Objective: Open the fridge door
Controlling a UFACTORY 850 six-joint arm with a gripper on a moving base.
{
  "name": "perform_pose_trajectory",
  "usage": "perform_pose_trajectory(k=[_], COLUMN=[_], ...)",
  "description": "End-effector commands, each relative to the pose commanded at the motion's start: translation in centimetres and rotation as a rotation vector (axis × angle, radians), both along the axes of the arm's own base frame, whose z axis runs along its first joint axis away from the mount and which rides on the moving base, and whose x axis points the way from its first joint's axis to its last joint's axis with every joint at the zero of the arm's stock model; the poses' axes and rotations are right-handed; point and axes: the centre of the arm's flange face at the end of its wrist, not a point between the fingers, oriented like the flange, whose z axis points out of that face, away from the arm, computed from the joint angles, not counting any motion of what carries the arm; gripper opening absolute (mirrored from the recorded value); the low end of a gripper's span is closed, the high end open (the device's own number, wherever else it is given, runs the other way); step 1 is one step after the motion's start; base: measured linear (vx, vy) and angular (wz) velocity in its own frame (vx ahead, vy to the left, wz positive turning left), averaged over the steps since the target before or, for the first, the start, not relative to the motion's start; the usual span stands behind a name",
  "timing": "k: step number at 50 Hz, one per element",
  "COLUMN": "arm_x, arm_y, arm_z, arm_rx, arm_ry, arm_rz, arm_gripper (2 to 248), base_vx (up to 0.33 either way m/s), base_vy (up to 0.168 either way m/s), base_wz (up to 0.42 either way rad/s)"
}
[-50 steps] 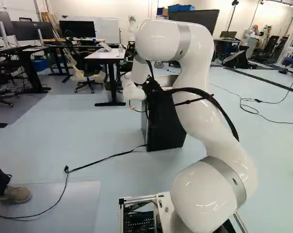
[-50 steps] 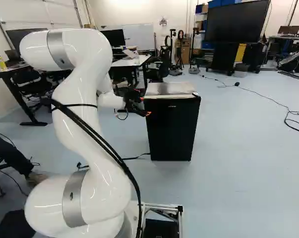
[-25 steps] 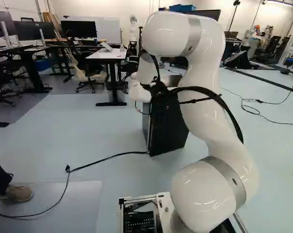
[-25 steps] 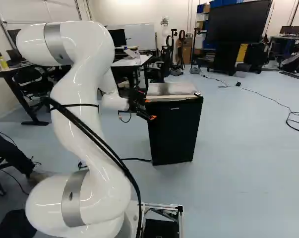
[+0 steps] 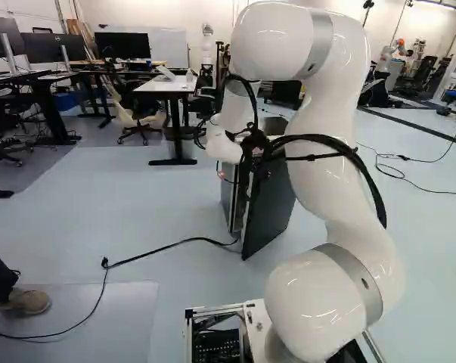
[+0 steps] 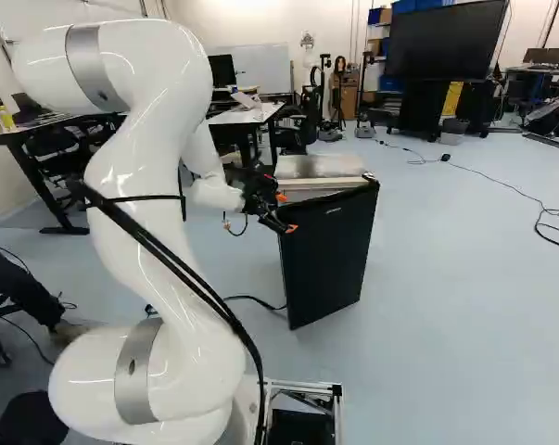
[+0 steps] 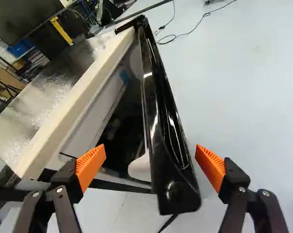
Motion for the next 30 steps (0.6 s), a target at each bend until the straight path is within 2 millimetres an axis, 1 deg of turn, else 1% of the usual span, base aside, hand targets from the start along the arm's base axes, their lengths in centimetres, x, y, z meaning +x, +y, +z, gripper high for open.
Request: perform_pose_trajectory(k=[30], arm_x=[-5.8], arm_y=[-3.5], arm_z=[-0.3], arm_rx=[0.048], arm_ry=[0.059], arm_rz=[-0.217], arm_gripper=[247], base_vx=[0.000], base_vy=[0.000], base_wz=[0.000])
